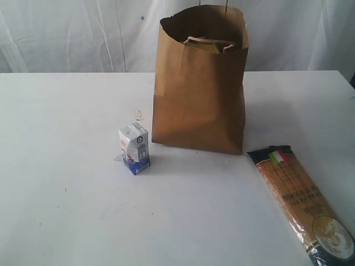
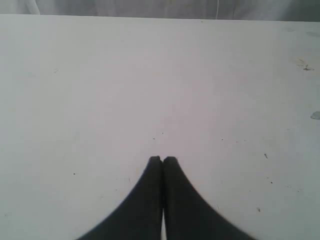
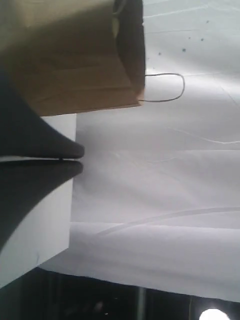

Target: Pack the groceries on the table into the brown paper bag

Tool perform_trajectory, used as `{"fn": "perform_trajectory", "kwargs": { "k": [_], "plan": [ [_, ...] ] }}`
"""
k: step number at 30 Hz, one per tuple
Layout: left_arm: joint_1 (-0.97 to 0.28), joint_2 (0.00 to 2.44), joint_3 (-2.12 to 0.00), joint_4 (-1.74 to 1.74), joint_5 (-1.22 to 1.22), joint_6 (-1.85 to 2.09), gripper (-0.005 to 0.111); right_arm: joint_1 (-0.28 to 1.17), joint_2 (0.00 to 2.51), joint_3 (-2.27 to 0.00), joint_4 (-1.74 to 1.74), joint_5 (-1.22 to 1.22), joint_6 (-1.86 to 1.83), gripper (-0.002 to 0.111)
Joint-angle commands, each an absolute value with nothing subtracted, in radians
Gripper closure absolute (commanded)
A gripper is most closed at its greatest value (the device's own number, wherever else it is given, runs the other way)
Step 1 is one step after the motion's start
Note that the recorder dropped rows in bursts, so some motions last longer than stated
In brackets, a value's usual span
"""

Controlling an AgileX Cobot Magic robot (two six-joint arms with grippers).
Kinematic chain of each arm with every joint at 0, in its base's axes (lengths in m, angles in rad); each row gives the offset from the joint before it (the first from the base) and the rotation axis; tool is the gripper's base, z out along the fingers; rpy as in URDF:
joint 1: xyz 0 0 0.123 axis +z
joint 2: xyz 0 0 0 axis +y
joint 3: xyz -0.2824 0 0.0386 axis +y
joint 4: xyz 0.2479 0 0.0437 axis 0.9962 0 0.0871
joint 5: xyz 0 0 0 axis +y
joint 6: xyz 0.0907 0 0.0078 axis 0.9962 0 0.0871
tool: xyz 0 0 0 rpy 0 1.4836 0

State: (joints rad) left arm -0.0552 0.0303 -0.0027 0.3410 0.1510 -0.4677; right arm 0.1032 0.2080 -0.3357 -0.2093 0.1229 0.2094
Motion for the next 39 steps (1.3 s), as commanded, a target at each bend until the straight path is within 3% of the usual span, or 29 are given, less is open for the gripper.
{"fn": "perform_trajectory", "kwargs": {
  "k": [1,13,23,29,39],
  "plan": [
    [-0.061,0.024,0.0,0.346,0.148,-0.468,0.107,0.098,0.092,-0.297,-0.207,0.184,0.233,0.108],
    [-0.061,0.024,0.0,0.346,0.148,-0.468,0.107,0.098,0.0,0.0,-0.197,0.113,0.148,0.108],
    [-0.061,0.024,0.0,0.346,0.148,-0.468,0.107,0.098,0.0,0.0,-0.177,0.125,0.188,0.108],
    [-0.061,0.024,0.0,0.346,0.148,-0.468,0.107,0.036,0.0,0.0,-0.179,0.238,0.157,0.108],
    [-0.061,0.024,0.0,0.346,0.148,-0.468,0.107,0.058,0.0,0.0,-0.135,0.356,0.101,0.108]
  ]
}}
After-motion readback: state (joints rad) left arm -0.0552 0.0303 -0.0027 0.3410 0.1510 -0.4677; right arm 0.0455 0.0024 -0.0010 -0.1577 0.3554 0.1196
